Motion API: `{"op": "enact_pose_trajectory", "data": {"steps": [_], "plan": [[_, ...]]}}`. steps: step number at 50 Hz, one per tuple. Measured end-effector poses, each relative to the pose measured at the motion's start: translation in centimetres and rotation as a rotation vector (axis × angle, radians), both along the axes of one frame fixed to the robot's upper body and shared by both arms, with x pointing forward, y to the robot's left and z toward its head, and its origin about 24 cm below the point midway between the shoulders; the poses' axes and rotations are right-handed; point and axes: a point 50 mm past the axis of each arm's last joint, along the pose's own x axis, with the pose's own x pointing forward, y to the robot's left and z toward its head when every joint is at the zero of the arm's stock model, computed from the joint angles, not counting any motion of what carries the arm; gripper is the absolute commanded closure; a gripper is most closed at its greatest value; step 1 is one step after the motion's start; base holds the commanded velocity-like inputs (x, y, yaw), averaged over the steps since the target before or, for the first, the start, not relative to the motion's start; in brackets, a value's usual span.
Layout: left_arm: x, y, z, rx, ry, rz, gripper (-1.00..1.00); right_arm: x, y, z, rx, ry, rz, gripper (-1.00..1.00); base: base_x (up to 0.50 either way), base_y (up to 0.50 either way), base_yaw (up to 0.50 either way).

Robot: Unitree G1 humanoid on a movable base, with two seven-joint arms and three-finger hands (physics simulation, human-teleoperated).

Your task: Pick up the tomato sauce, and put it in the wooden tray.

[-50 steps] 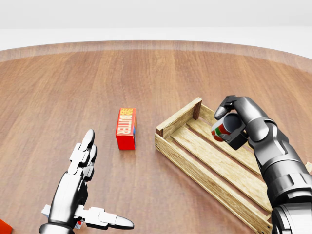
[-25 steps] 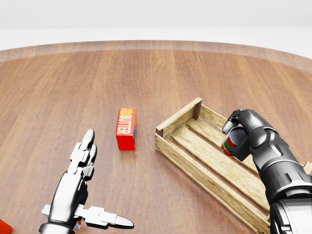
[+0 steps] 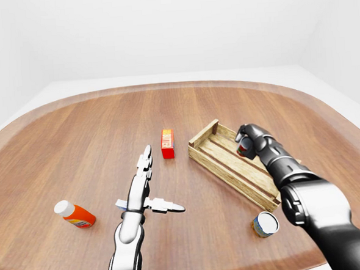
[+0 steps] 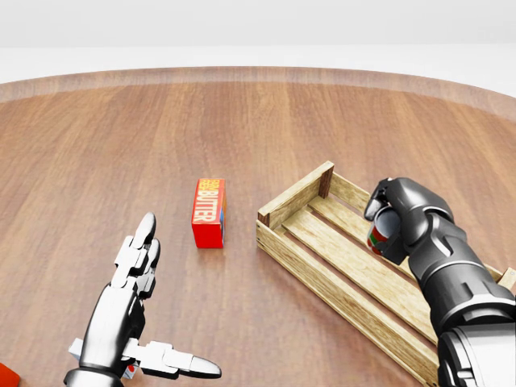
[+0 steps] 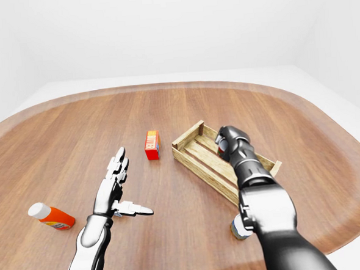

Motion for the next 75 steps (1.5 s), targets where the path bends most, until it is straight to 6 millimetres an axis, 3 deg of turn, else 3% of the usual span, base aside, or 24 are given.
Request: {"op": "enact_pose_trajectory", "data": {"steps": [30,68,69,70,75], "plan": [[0.0,0.0,0.0,-0.001,-0.001,0.0,-1.0,-1.7,-0.5,-3.1,0.06,0.104,-0.023,1.0,0.0,0.0,0.0],[0.0,0.0,0.1,-0.004,-0.004,-0.001,-1.0,-2.3,-0.5,-4.1,0.059,0.128,-0.028,0.99,0.0,0.0,0.0],[0.0,0.0,0.1,-0.004,-0.004,-0.001,-1.0,-2.3,-0.5,-4.1,0.057,0.123,-0.031,0.19,0.0,0.0,0.0],[0.0,0.0,0.1,-0.004,-0.004,-0.001,-1.0,-2.3,-0.5,-4.1,0.057,0.118,-0.034,-1.0,0.0,0.0,0.0],[0.0,0.0,0.1,-0.004,-0.004,0.0,-1.0,-2.3,-0.6,-4.1,0.051,0.105,-0.042,-1.0,0.0,0.0,0.0]]}}
